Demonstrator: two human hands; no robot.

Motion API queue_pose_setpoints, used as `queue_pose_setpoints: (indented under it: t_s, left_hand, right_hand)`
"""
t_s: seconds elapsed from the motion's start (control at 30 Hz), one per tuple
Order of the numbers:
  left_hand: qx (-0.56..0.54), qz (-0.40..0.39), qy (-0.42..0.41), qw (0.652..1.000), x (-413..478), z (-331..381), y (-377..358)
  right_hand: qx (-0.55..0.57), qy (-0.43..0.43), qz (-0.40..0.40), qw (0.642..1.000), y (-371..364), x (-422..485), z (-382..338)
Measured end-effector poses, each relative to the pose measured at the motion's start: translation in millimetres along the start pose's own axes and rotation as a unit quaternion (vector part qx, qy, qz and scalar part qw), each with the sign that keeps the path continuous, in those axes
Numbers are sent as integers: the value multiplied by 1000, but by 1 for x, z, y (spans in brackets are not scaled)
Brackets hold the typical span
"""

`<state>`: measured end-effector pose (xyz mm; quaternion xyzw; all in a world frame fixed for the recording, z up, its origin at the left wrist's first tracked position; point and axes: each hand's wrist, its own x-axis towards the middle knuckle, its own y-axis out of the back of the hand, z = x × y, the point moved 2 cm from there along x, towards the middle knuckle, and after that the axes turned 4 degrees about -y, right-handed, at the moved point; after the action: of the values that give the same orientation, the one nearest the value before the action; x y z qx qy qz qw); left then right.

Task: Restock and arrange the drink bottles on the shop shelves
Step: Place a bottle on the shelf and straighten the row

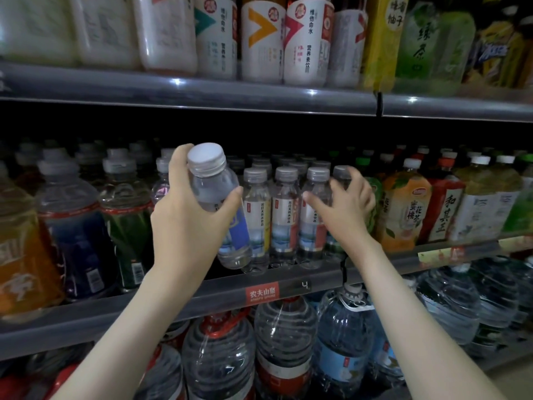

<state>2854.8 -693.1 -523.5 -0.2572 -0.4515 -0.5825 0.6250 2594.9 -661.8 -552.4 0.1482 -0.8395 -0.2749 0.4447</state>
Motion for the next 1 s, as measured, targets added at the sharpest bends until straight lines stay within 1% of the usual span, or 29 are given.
queue_pose_setpoints:
  t_s: [0.03, 0.1, 0.17, 0.23, 0.27, 0.3, 0.37, 0.4, 0.47, 0.57, 0.67, 0.77, 0.87, 1.0]
  left_hand:
    - [-10, 2, 1, 1000, 0, 2, 0]
    - [-30, 8, 3, 1000, -1, 4, -1]
    - [-49, 15, 1, 999, -2, 4, -2]
    - [-69, 18, -1, 997, -3, 4, -4]
    - [-85, 17, 0, 996, -3, 5, -6]
    - [-104, 14, 2, 995, -3, 6, -8]
    - [-136, -3, 13, 991, -2, 11, -15]
    - [-148, -15, 21, 989, -1, 13, -19]
    - [-166, -40, 37, 985, 3, 19, -31]
    - [-168, -72, 36, 983, 14, 33, -58]
    - [-152, -125, 16, 980, 21, 48, -93]
    - [-96, -159, -13, 983, 18, 53, -127]
    - [-15, -194, -67, 979, 14, 45, -152]
    - [78, -197, -121, 970, 16, 36, -165]
  right_hand:
    - [-15, -5, -2, 1000, -1, -2, -3]
    - [22, 8, 9, 1000, 0, -9, -4]
    - [134, 39, -5, 990, 6, -25, 0]
    - [283, 4, -46, 958, 13, -45, 7]
    - [334, -22, -43, 941, 15, -53, 10]
    - [371, -46, -15, 928, 17, -58, 15]
    - [404, -77, 70, 909, 26, -62, 22]
    - [407, -79, 104, 904, 33, -60, 24]
    - [402, -65, 134, 904, 49, -54, 25]
    - [367, -40, 142, 918, 72, -44, 28]
    - [342, -34, 143, 928, 86, -39, 35]
    - [333, -43, 139, 932, 93, -40, 43]
    - [327, -48, 127, 935, 98, -43, 50]
    - [331, -58, 129, 933, 101, -45, 56]
